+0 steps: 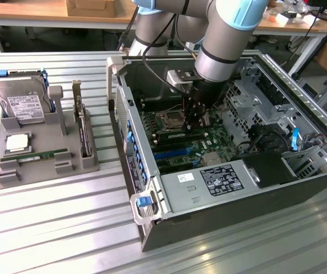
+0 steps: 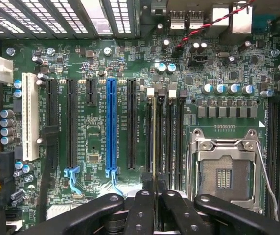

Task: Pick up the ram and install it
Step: 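Insert the ram into the slot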

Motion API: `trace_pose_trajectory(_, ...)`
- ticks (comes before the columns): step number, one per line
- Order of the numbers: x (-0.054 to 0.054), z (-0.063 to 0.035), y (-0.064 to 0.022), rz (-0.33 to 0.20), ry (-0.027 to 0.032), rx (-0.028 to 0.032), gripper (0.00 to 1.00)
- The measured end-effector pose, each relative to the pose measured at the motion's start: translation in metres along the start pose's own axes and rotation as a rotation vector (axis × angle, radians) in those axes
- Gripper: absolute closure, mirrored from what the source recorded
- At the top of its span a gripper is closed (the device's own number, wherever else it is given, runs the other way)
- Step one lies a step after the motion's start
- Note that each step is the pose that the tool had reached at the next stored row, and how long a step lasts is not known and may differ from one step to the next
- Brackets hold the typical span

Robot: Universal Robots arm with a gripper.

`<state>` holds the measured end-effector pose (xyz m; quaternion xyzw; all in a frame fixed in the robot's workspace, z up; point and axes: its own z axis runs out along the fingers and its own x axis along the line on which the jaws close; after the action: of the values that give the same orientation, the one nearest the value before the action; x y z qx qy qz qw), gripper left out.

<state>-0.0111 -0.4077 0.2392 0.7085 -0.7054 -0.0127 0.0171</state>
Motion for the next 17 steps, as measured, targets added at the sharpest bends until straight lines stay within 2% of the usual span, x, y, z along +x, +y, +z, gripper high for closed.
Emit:
trace_pose_trajectory(5,0.0014,-0.0002,0.0,0.0,0.0001,0.0001,0.88)
trace_pose_trajectory(7,0.0014,-0.003,0.0001,0.0,-0.0001,0.0002,0.88)
trace_pose_trajectory(11,0.0014,-0.0002,-0.001,0.0,0.0004,-0.0031,0.88)
trace_pose_trajectory(17,0.0008,0.0001,-0.0013,0.0,0.0002,-0.0031,0.88)
